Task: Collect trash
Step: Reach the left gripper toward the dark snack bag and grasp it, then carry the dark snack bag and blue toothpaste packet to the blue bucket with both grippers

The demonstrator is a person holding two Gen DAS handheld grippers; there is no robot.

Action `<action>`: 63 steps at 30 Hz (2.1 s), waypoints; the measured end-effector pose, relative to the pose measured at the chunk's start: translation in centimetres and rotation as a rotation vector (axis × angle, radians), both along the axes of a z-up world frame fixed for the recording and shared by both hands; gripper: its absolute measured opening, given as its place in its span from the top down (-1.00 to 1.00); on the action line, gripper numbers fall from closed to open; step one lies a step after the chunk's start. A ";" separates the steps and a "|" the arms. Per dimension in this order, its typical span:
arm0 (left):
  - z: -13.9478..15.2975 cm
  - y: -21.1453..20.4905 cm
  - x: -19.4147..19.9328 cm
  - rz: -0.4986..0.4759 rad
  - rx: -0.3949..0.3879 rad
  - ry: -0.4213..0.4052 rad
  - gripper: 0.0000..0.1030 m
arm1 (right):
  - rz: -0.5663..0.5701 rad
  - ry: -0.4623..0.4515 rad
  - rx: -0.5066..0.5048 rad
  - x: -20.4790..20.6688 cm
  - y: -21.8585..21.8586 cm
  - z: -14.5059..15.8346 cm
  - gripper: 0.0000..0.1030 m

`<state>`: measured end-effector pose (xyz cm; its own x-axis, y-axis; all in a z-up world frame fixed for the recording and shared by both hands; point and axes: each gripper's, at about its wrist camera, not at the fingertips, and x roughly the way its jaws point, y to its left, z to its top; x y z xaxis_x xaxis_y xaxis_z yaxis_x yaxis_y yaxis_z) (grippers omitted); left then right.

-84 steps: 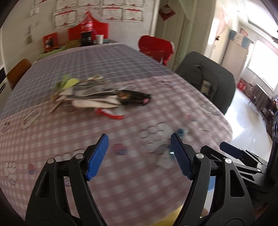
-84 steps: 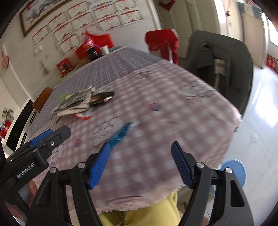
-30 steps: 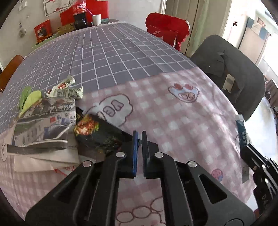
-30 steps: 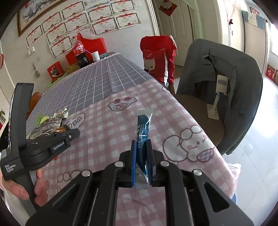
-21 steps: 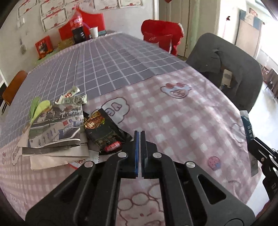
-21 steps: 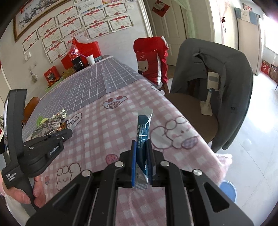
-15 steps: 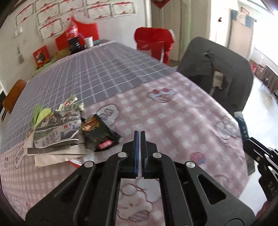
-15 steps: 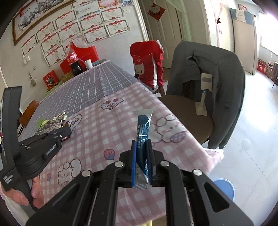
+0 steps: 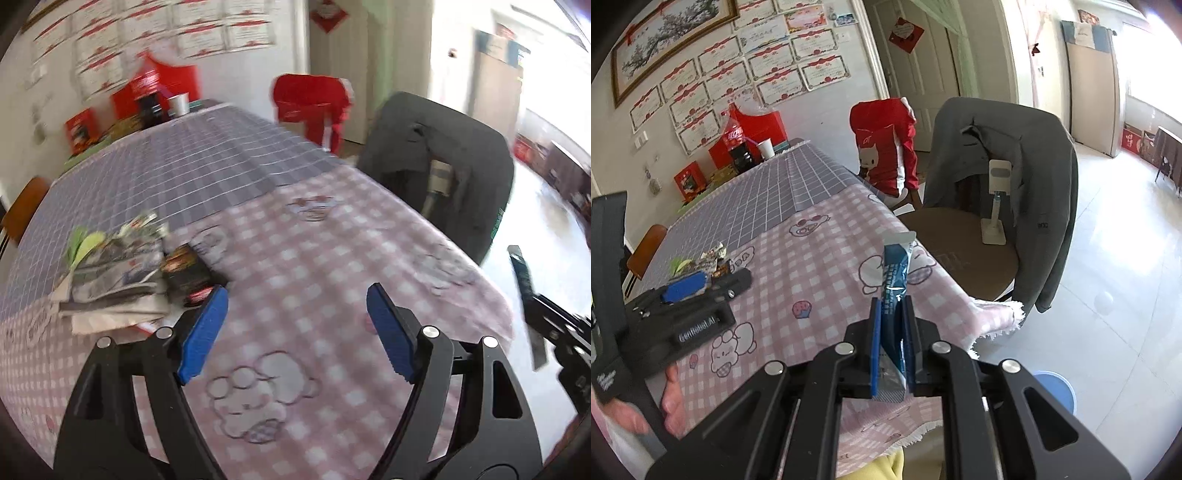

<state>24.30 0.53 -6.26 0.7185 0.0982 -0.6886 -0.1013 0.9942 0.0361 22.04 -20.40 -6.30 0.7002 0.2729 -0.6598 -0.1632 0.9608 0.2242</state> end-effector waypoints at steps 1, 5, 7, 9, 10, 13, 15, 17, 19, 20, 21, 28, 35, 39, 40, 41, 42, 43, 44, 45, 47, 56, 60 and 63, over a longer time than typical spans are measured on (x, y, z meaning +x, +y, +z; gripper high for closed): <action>-0.3 0.7 0.1 0.008 -0.016 0.010 -0.50 | 0.008 0.001 -0.004 0.2 0.3 -0.1 0.79; -1.4 3.4 1.0 0.059 -0.097 0.039 -0.50 | 0.037 0.015 0.005 1.7 1.6 -0.5 0.78; -1.9 4.5 1.5 0.097 -0.085 0.050 -0.50 | 0.056 0.018 0.006 2.4 2.4 -0.7 0.78; -2.3 5.4 2.1 0.128 -0.077 0.064 -0.50 | 0.075 0.021 0.006 3.1 3.0 -0.9 0.79; -2.5 5.9 2.6 0.148 -0.078 0.072 -0.50 | 0.086 0.025 0.006 3.7 3.5 -1.0 0.78; -3.4 7.3 4.0 0.209 -0.077 0.108 -0.50 | 0.106 0.033 0.012 5.0 4.2 -1.4 0.79; -4.1 7.9 5.0 0.236 -0.090 0.134 -0.50 | 0.116 0.037 0.014 5.7 4.7 -1.6 0.79; -4.9 8.2 6.0 0.254 -0.088 0.161 -0.50 | 0.126 0.041 0.005 6.6 5.1 -2.0 0.79; -5.3 8.4 6.7 0.281 -0.077 0.163 -0.36 | 0.139 0.050 0.004 7.3 5.5 -2.3 0.79; -5.2 8.5 6.7 0.289 -0.074 0.152 -0.11 | 0.144 0.051 0.003 7.4 5.5 -2.3 0.79; -5.1 8.6 6.7 0.286 -0.077 0.146 0.09 | 0.148 0.050 -0.002 7.5 5.6 -2.4 0.79; -4.3 8.5 6.2 0.259 -0.081 0.143 0.53 | 0.126 0.060 0.003 7.2 4.4 -2.8 0.79; -3.6 5.0 4.4 0.182 -0.076 0.131 0.58 | 0.072 0.032 0.002 4.7 1.6 -1.8 0.79; -2.7 1.7 3.3 0.105 -0.072 0.104 0.58 | 0.029 0.025 0.007 3.2 -0.4 -1.4 0.79; -2.4 0.8 2.9 0.082 -0.071 0.097 0.58 | 0.012 0.021 0.007 2.7 -1.1 -1.3 0.79; -2.2 -0.1 2.7 0.061 -0.072 0.090 0.58 | -0.002 0.019 0.007 2.3 -1.7 -1.2 0.79; -1.9 -1.3 2.4 0.032 -0.074 0.084 0.58 | -0.022 0.017 0.009 1.8 -2.6 -1.2 0.79; -1.7 -2.3 2.2 0.007 -0.074 0.078 0.58 | -0.039 0.018 0.011 1.4 -3.4 -1.1 0.79; -1.5 -3.3 1.9 -0.014 -0.069 0.072 0.58 | -0.051 0.017 0.012 1.1 -3.9 -1.0 0.79; -1.3 -4.5 1.6 -0.040 -0.060 0.064 0.58 | -0.074 0.014 0.012 0.5 -4.9 -1.0 0.79; -0.9 -7.2 0.9 -0.107 -0.056 0.054 0.58 | -0.110 0.008 0.011 -0.3 -6.3 -0.8 0.79; -0.7 -17.9 -1.5 -0.361 -0.051 0.050 0.58 | -0.319 0.021 0.014 -4.3 -14.7 -1.9 0.78; -1.5 -22.6 -2.2 -0.466 -0.040 0.075 0.58 | -0.410 0.042 0.007 -5.7 -18.2 -2.9 0.78; -2.5 -25.8 -2.5 -0.532 -0.027 0.103 0.57 | -0.460 0.069 0.030 -6.7 -20.7 -4.0 0.78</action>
<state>21.80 -25.29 -8.76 0.5929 -0.2795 -0.7553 0.4189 0.9080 -0.0072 15.36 -41.08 -10.35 0.7080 -0.0357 -0.7053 0.2942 0.9229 0.2486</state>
